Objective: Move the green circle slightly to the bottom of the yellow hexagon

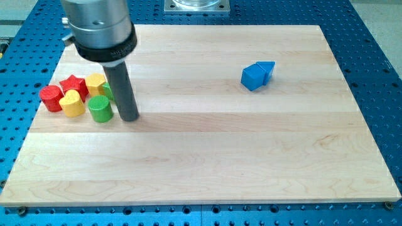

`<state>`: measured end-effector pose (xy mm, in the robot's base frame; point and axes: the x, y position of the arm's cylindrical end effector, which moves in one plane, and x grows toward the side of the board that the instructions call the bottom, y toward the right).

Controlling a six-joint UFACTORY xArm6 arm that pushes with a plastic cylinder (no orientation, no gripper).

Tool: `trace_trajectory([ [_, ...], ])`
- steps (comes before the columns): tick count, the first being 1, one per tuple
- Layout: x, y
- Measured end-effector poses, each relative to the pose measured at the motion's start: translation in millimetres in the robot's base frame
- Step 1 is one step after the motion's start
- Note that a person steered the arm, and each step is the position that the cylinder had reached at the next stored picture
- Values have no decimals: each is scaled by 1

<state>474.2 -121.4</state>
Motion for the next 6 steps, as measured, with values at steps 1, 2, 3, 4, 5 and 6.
trace_trajectory([
  [1,20,-4],
  [2,17,-41],
  [3,3,-48],
  [4,-14,-48],
  [5,-15,-48],
  [6,15,-36],
])
